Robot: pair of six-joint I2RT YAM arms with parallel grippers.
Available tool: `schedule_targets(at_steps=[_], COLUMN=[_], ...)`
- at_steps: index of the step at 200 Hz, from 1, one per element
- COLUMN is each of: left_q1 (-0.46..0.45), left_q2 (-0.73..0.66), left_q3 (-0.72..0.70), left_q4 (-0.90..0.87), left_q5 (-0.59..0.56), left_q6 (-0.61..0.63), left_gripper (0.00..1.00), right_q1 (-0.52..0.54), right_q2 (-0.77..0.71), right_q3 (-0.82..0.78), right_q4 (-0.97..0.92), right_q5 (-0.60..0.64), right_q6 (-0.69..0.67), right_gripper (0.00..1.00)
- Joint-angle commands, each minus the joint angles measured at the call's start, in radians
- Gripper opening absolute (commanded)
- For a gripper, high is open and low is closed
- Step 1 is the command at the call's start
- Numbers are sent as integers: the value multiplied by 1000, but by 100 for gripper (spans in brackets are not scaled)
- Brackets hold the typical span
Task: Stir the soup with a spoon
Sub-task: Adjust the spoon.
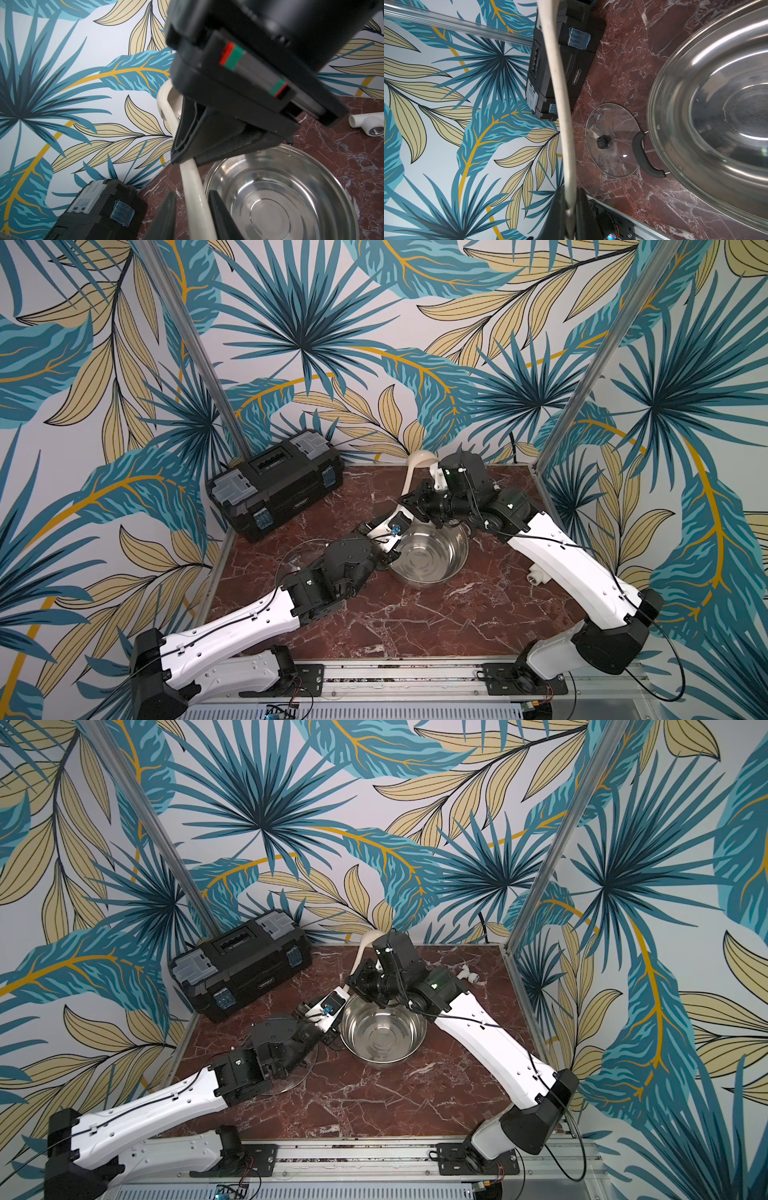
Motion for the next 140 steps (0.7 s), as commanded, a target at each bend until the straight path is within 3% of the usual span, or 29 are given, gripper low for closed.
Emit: schedule_targets(at_steps=[1,74,94,112,126,140], left_q1=[-2,-3,-3,-2,1,11], left_q2=[2,5,12,16,16,16], left_q3=[4,11,24,36,42,45], left_q4=[19,0,-23,-46,-65,-99], left_q5=[-20,-46,-68,-86,-96,-100], left_q6=[-7,-2,-2,-9,-19,-36], left_gripper=[23,0,0,0,0,0], right_q1=[11,21,20,19,20,18], right_q2=[-7,-25,-36,-56,-86,-128], right_q3=[-21,-68,-82,-97,-117,-138], right_q4=[31,70,83,98,106,97], right_q5=[3,-11,-11,0,24,77], right_q6=[10,25,21,18,18,11], right_gripper=[0,0,0,49,74,92])
